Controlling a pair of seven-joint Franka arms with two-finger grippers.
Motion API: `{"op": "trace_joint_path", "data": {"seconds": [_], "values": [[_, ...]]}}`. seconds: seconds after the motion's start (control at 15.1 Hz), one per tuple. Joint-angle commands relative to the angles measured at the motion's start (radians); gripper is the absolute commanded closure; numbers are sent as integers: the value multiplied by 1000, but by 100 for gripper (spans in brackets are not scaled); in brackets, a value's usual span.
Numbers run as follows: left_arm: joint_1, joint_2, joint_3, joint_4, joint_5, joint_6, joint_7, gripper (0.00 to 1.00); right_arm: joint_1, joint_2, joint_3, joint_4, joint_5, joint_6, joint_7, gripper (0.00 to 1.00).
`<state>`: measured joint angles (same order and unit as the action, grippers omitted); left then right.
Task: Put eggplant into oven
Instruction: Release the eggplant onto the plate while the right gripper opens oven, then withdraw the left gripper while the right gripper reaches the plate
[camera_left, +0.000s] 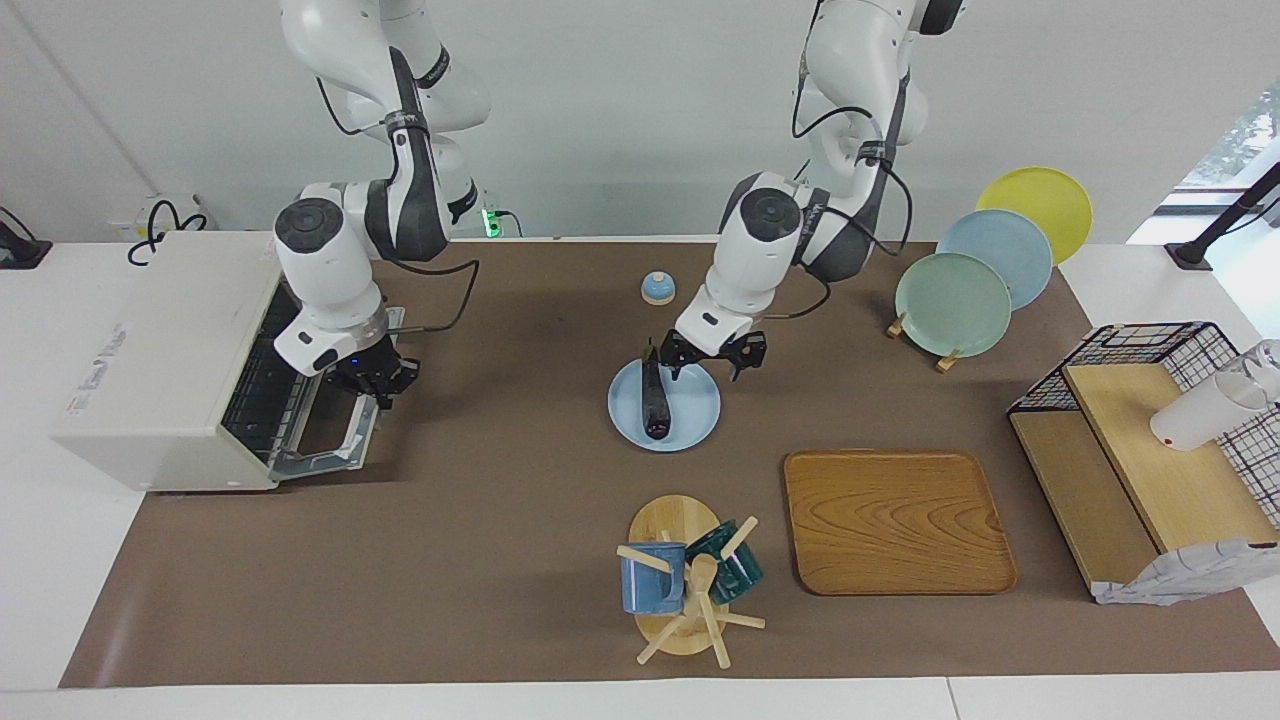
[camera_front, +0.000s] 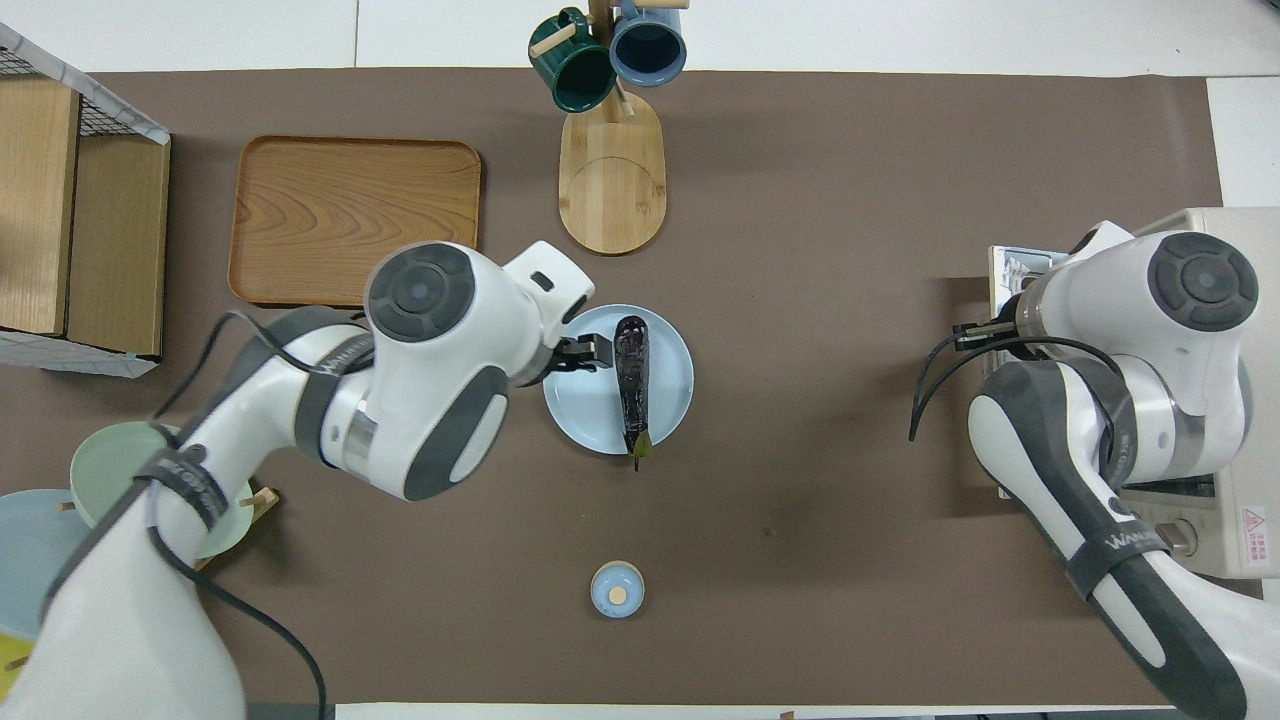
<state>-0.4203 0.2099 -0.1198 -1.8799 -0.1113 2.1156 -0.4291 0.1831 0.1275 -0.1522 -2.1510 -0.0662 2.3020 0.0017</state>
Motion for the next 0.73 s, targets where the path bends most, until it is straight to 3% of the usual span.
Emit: {"op": "trace_joint_path", "data": {"seconds": [0.0,0.2,0.33,0.46,0.53,0.66], "values": [[124,-35,-3,83,-19,-159,157,0,-36,52,-7,6,9,42,-6,100],[259,-50,0,168,-4,-276,312,0,-4,57,-4,19,132,22,-3,100],[323,-88,2,173,-1,-312,378,0,62,57,-3,23,181,20,21,100],[365,-131,2,174,41,-359,395,0,171,57,-1,98,194,-40,117,100],[373,-156,2,173,51,-379,401,0,246,72,-1,176,194,-103,235,100],[382,-197,3,169,53,-433,400,0,362,107,-1,264,178,-118,432,100]]}}
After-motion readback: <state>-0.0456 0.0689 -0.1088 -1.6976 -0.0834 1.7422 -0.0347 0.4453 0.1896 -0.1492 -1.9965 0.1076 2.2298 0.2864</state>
